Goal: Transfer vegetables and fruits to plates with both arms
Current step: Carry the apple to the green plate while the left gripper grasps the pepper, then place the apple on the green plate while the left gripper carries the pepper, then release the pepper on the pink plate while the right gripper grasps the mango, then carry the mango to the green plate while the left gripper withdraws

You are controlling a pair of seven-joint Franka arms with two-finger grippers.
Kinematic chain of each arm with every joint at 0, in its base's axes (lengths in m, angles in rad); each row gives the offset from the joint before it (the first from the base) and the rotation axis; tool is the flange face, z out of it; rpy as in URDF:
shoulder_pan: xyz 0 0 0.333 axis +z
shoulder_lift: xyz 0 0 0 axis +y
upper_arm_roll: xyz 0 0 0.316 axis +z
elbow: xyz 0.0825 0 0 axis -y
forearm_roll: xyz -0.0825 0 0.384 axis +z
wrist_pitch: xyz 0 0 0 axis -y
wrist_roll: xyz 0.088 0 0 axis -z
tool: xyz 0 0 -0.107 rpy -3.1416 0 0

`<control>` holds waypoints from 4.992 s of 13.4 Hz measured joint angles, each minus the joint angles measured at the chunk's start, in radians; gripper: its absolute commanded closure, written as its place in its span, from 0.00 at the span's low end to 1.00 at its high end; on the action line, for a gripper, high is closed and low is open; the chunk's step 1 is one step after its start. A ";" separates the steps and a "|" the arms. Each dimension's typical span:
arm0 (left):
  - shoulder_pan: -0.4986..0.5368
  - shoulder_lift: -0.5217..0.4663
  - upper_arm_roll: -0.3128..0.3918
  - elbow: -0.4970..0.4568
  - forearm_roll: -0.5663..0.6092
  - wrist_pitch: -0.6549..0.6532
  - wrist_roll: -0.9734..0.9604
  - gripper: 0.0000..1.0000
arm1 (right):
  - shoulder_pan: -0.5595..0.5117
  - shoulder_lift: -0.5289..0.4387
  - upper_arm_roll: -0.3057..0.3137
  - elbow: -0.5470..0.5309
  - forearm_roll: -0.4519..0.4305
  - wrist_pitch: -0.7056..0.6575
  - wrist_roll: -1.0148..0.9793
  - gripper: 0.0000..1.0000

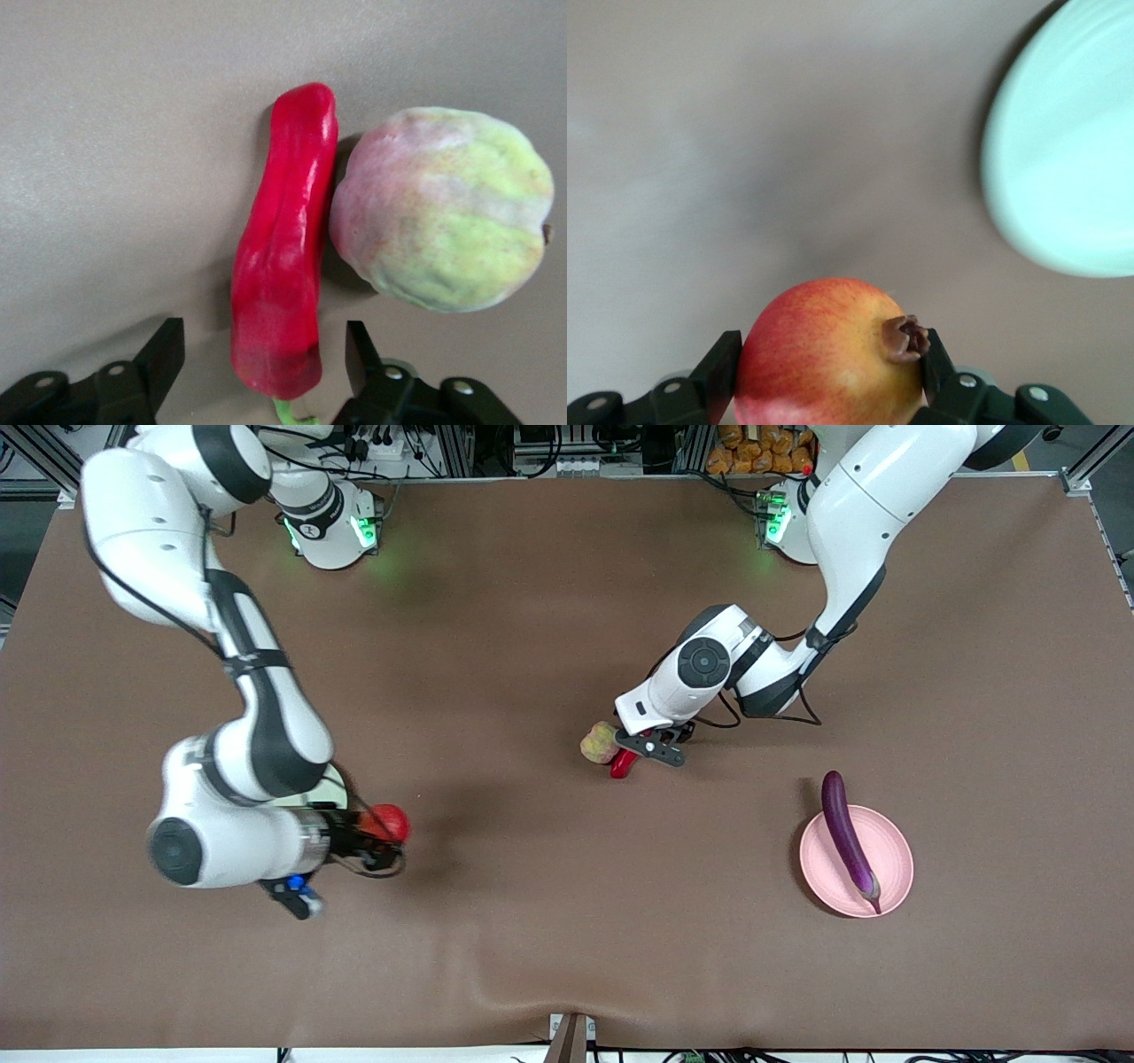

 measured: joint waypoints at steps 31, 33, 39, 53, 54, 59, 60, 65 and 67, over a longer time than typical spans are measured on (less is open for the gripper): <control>0.626 0.059 0.000 0.366 -0.004 -0.241 -0.038 1.00 | 0.187 -0.130 0.087 -0.323 -0.002 0.414 0.327 0.00; 0.639 0.060 0.002 0.366 -0.009 -0.248 -0.026 0.74 | 0.258 -0.094 0.087 -0.321 -0.001 0.532 0.452 0.00; 0.637 0.077 -0.005 0.367 -0.055 -0.253 -0.022 0.00 | 0.420 0.024 0.080 -0.251 -0.002 0.613 0.625 0.00; 0.688 -0.459 -0.018 0.570 -0.059 -0.804 0.235 0.00 | 0.569 0.073 -0.092 -0.196 -0.009 0.536 0.760 1.00; 0.687 -0.486 -0.019 0.570 -0.062 -0.830 0.236 0.00 | 0.523 0.062 -0.092 -0.180 -0.009 0.471 0.700 1.00; 0.575 -0.551 0.104 0.552 -0.191 -0.860 0.246 0.00 | 0.251 0.019 -0.094 -0.098 -0.009 0.196 0.282 1.00; 0.479 -0.571 0.209 0.525 -0.217 -0.863 0.250 0.00 | 0.204 0.013 -0.096 -0.095 -0.010 0.187 0.200 1.00; 0.151 -0.646 0.557 0.455 -0.243 -0.898 0.251 0.00 | 0.031 -0.008 -0.097 -0.098 -0.087 0.110 -0.118 1.00; 0.145 -0.654 0.558 0.450 -0.243 -0.912 0.251 0.00 | 0.001 -0.007 -0.097 -0.127 -0.115 0.106 -0.171 1.00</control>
